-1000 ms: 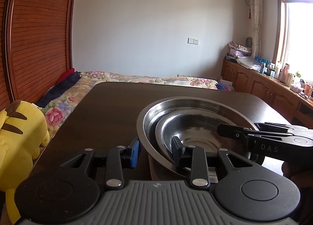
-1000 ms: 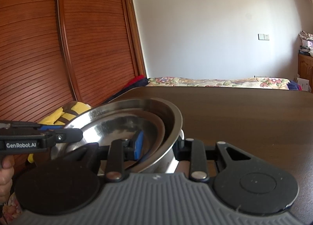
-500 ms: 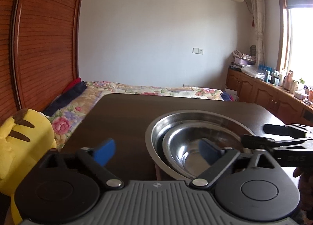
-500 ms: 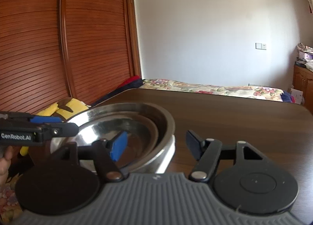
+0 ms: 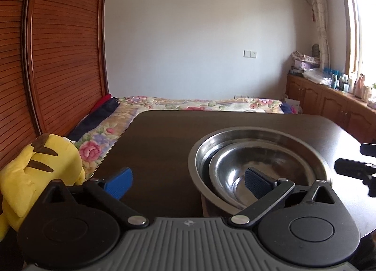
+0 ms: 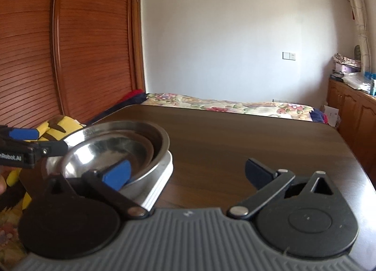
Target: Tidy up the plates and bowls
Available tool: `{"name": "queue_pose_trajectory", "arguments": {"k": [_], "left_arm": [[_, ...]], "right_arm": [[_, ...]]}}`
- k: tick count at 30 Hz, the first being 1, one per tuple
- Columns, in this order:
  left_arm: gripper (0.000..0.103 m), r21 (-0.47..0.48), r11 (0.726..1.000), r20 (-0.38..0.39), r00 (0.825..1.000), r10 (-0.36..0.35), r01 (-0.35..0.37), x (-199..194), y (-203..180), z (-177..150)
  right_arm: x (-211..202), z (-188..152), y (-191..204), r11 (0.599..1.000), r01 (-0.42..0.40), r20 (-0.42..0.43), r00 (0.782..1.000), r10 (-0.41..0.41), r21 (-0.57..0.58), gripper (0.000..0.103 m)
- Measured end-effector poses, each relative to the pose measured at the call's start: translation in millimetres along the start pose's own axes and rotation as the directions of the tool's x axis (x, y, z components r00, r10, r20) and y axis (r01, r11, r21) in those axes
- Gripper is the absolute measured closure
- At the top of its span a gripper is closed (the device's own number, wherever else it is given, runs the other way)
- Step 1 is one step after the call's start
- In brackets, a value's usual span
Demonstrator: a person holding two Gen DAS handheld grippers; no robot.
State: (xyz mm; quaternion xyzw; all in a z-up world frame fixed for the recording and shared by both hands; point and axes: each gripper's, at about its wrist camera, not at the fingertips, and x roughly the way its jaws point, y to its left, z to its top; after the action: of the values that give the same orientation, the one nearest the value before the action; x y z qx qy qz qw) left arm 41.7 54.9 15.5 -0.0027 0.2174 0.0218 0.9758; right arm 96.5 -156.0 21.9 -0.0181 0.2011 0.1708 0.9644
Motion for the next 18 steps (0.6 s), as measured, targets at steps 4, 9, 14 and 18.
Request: {"name": "queue_pose_trajectory", "arguments": {"k": [4, 9, 14, 18], "left_arm": [[0.0, 0.005, 1.0, 0.014, 1.0, -0.007, 0.007, -6.2, -2.0, 3.8], [0.0, 0.005, 0.999, 0.041, 0.998, -0.037, 0.037, -15.5, -6.9, 8.1], [0.0, 0.014, 0.999, 0.05, 0.998, -0.043, 0.043, -22.2, -20.6, 9.5], [0.0, 0.022, 0.998, 0.05, 0.997, -0.062, 0.061, -27.6, -36.1, 9.2]], "right_arm": [[-12.1, -1.8, -1.9, 0.999, 0.028, 0.009, 1.0, -0.028, 0.022, 0.0], [-27.4, 2.9, -8.0, 0.999, 0.039, 0.046, 0.998, -0.04, 0.035, 0.0], [-34.3, 2.6, -13.1, 0.997, 0.061, 0.041, 0.997, -0.063, 0.04, 0.0], [-38.0, 1.0, -16.7, 0.994, 0.105, 0.03, 0.994, -0.106, 0.042, 0.0]]}}
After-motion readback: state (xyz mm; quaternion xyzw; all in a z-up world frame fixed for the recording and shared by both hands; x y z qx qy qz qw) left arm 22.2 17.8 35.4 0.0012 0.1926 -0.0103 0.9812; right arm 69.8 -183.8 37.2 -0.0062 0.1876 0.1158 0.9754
